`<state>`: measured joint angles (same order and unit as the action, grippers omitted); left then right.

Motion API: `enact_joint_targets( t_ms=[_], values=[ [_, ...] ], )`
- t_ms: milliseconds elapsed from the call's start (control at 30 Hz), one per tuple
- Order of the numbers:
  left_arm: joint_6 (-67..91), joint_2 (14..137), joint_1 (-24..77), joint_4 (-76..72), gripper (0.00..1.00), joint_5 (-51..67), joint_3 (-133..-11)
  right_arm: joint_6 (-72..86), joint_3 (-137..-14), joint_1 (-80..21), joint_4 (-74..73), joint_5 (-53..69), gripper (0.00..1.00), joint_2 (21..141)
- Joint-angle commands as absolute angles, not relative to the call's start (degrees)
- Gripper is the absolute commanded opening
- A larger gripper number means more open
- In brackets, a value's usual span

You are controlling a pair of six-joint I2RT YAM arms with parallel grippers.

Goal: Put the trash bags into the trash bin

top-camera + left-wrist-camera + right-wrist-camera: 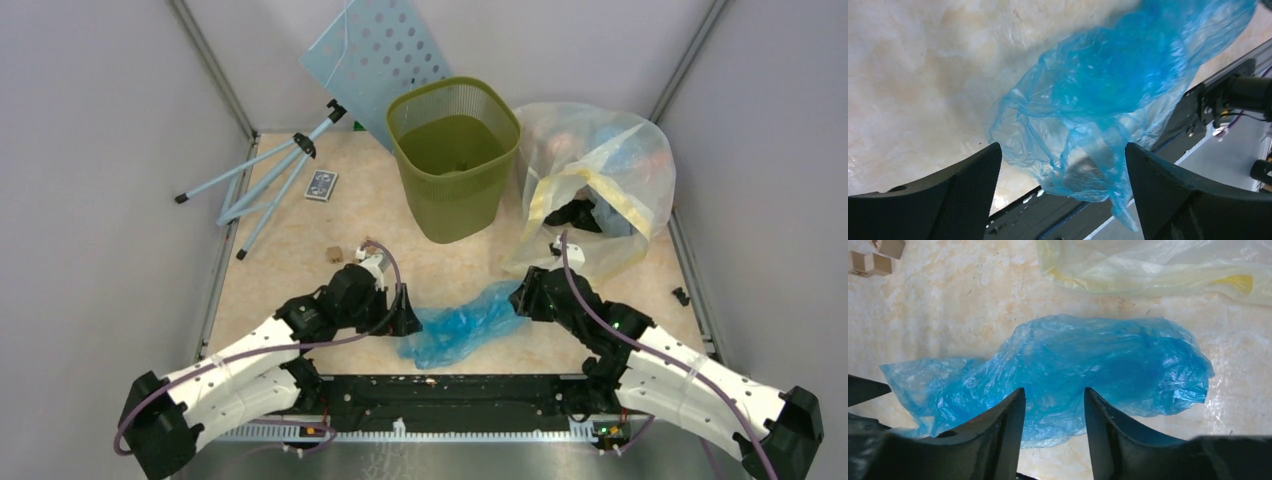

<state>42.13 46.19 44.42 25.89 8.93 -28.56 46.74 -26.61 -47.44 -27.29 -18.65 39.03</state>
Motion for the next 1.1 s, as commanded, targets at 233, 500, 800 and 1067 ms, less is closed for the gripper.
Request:
enact_joint_targets(
  t_ms=[233, 500, 800, 1067],
  values=[
    [41.5, 57.1, 44.6, 9.1, 0.39, 7.6, -24.7, 24.7, -32.5, -47.2, -23.6, -1.4, 0.63, 40.1],
    [29.4, 63.0, 43.9, 9.7, 0.0, -2.1, -36.1, 19.7, -34.4, -47.2, -8.8, 16.3, 0.62, 47.3],
    [26.9, 61.7, 43.9, 17.5, 0.0, 5.0, -43.9, 10.0, -40.2, -47.3, -8.1, 17.4, 0.69, 57.1],
    [28.7, 59.2, 43.9, 18.9, 0.0, 6.4, -44.9, 5.0, -39.6, -48.8, -2.9, 19.2, 0.73, 61.5]
  ],
)
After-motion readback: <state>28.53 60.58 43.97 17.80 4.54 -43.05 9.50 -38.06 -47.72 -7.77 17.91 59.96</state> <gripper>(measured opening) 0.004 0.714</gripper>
